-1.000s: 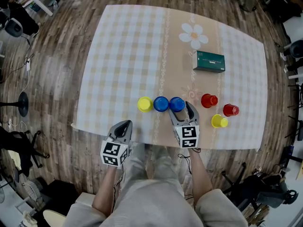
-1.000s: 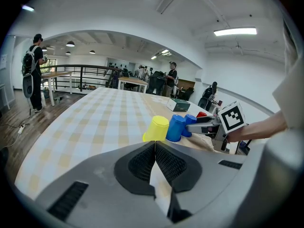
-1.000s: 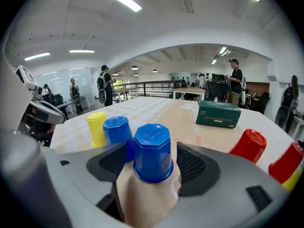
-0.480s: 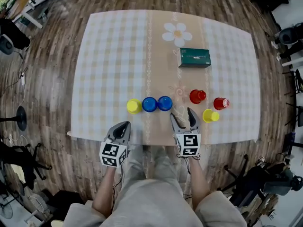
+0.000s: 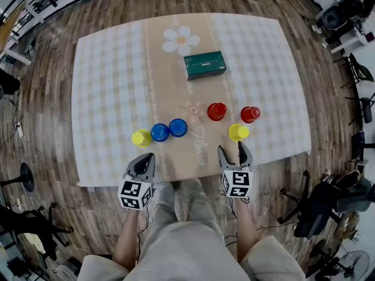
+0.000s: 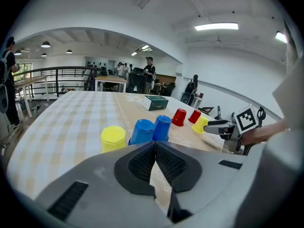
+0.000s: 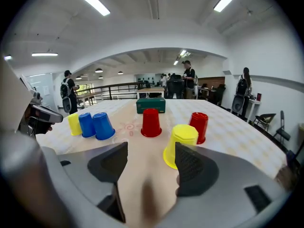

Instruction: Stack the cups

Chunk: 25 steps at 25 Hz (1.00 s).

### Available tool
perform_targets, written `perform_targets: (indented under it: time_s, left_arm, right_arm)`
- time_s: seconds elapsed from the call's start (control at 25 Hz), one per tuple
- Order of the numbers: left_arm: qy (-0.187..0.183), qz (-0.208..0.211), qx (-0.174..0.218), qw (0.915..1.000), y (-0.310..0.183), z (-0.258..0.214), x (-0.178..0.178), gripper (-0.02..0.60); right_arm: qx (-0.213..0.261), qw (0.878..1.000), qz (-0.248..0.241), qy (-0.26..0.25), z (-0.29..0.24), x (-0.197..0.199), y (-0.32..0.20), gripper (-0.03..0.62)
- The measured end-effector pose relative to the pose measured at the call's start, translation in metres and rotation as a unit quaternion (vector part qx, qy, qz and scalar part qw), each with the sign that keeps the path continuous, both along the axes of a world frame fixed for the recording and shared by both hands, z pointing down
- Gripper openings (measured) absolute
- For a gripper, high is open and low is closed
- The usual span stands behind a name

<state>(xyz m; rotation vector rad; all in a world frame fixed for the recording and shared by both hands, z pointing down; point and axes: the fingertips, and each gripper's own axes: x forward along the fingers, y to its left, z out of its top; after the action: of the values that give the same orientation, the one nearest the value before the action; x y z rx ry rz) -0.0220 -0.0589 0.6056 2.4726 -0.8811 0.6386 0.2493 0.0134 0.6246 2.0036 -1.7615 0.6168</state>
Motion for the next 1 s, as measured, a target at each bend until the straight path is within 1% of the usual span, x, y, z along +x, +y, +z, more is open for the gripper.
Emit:
perform_targets:
  time_s: [0.2, 0.32, 0.48, 0.72, 0.88, 1.0]
  left_arm:
    - [-0.002, 0.028, 0.003, 0.9996, 0.003, -0.002, 0.021, 0.012]
    - [-0.003, 0.034, 0.004, 0.9994, 0.005, -0.002, 0.028, 0.012]
    - [-0.006, 0.032, 0.002, 0.9995, 0.007, -0.001, 0.029, 0.012]
    - [-0.010, 0.022, 0.002, 0.9997, 0.007, -0.002, 0.026, 0.012]
    - [-0.009, 0.017, 0.003, 0.9998, 0.007, -0.002, 0.025, 0.012]
    - [-0.009, 0.014, 0.003, 0.9999, 0.007, -0.003, 0.024, 0.012]
  right_arm:
    - [-0.007, 0.999, 0.040, 0.007, 0.006, 0.034, 0.022, 0.313]
    - [-0.009, 0.999, 0.049, 0.010, 0.010, 0.049, 0.020, 0.313]
    - [-0.017, 0.999, 0.045, 0.010, 0.019, 0.060, 0.009, 0.310]
    - [-0.020, 0.999, 0.024, 0.015, 0.023, 0.062, -0.012, 0.298]
    - [-0.019, 0.999, 0.028, 0.015, 0.026, 0.065, -0.019, 0.272]
    - [-0.021, 0.999, 0.031, 0.020, 0.027, 0.067, -0.019, 0.241]
